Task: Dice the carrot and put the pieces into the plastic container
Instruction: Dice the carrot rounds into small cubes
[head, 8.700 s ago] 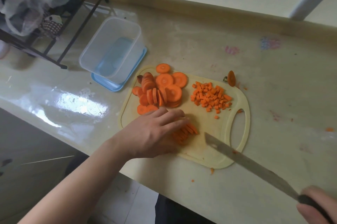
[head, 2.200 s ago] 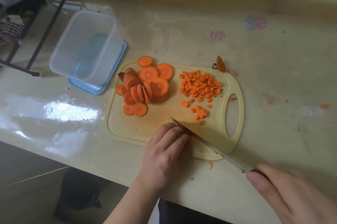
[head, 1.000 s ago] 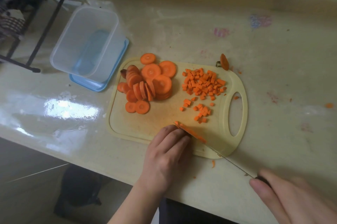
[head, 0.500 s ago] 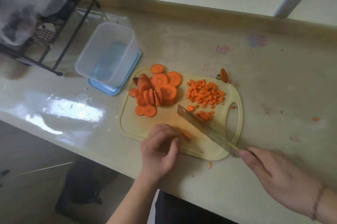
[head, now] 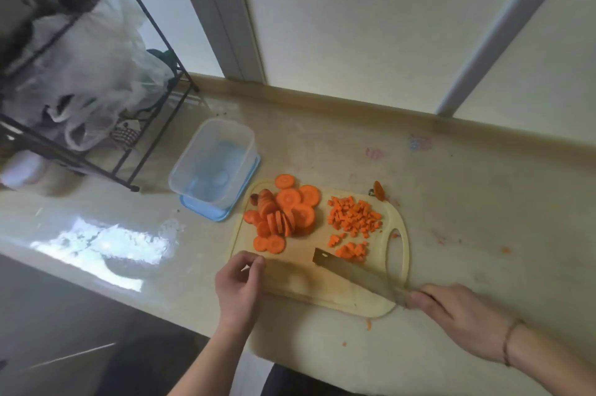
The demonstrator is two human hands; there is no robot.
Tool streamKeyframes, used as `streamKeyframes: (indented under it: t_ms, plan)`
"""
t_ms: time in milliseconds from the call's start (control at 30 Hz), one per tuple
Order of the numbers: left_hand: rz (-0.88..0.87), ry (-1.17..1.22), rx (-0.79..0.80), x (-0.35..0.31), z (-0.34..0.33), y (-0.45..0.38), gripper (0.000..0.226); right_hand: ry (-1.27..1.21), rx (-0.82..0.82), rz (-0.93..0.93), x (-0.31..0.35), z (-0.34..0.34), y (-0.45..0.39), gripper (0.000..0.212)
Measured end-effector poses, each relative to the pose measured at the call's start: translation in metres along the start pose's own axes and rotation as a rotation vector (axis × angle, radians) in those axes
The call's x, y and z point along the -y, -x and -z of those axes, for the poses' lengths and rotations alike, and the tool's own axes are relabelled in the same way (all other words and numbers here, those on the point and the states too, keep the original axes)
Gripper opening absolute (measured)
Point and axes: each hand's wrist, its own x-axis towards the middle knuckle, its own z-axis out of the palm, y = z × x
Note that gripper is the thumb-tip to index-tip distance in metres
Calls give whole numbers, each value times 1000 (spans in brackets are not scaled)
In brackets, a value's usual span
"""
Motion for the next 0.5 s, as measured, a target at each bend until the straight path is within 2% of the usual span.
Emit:
streamKeyframes:
  t_ms: [200, 367, 433, 500]
  plan:
    - [-223, -68, 116, -6, 2, -23, 18, -26, -46, -65, 0, 19, -29, 91]
    - [-445, -39, 268, -37, -7, -48, 18, 212, -63, -16, 10, 27, -17, 83]
    - [-502, -37, 415, -56, -15, -57, 15, 343, -112, 12, 15, 30, -7, 81]
    - [-554, -157, 645, -69, -28, -65, 9, 433, -174, 38, 21, 33, 1, 83]
